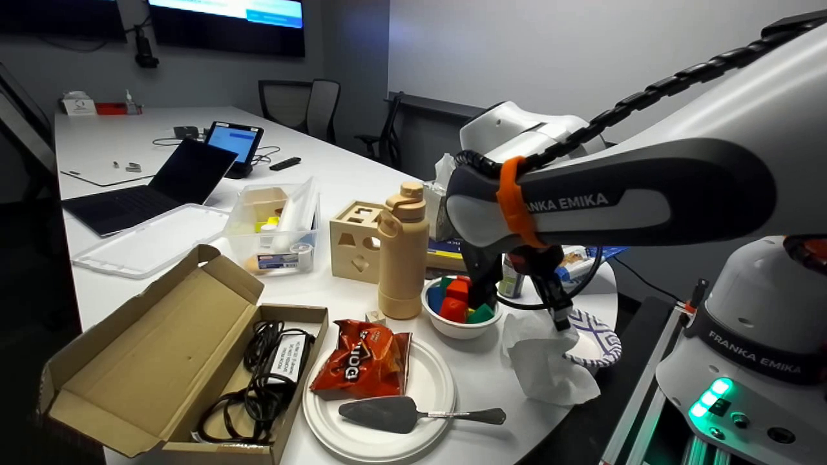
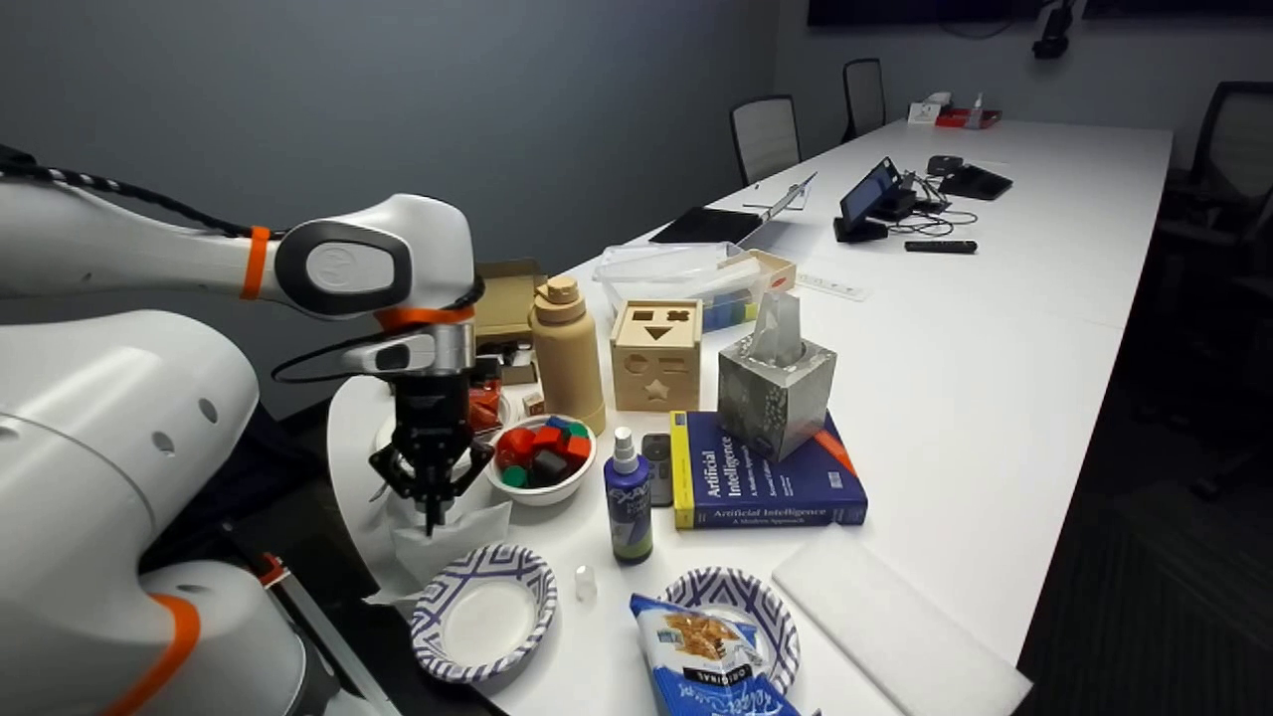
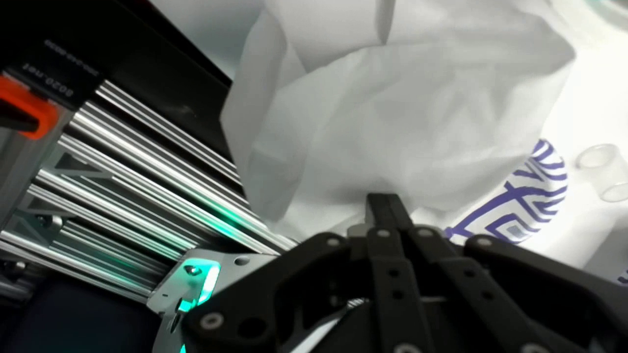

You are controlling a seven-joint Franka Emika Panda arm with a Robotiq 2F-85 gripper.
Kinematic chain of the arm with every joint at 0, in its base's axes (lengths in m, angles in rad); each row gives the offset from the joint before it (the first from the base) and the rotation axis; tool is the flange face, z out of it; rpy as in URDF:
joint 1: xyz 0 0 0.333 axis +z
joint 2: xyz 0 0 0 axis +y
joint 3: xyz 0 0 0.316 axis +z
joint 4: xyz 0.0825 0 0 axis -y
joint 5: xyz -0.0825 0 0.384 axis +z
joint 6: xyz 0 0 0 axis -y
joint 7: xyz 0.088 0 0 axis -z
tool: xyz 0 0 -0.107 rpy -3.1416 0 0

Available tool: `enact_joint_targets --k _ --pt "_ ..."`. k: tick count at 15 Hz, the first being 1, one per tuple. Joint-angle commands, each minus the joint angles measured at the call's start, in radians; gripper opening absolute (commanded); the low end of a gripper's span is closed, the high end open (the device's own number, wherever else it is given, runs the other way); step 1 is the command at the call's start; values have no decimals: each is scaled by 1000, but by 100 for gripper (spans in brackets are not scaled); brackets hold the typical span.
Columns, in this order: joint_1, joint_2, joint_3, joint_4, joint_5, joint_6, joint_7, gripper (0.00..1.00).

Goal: Grab the tissue and wipe the table

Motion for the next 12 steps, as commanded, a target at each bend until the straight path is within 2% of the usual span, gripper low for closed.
enact_joint_targets --k 1,6,7,8,9,10,12 --pt "3 -111 5 0 -29 -117 -59 0" --pt "-14 -147 59 -3 -43 -184 -89 0" --pt "-16 -145 76 -3 -38 -187 -100 6" --pt "-18 -146 93 -4 -34 -189 -110 2" --pt "-21 -143 113 -4 -26 -189 -121 4" --pt "-23 -142 133 -5 -18 -187 -125 30" --pt "-24 -147 164 -5 5 -178 -126 32"
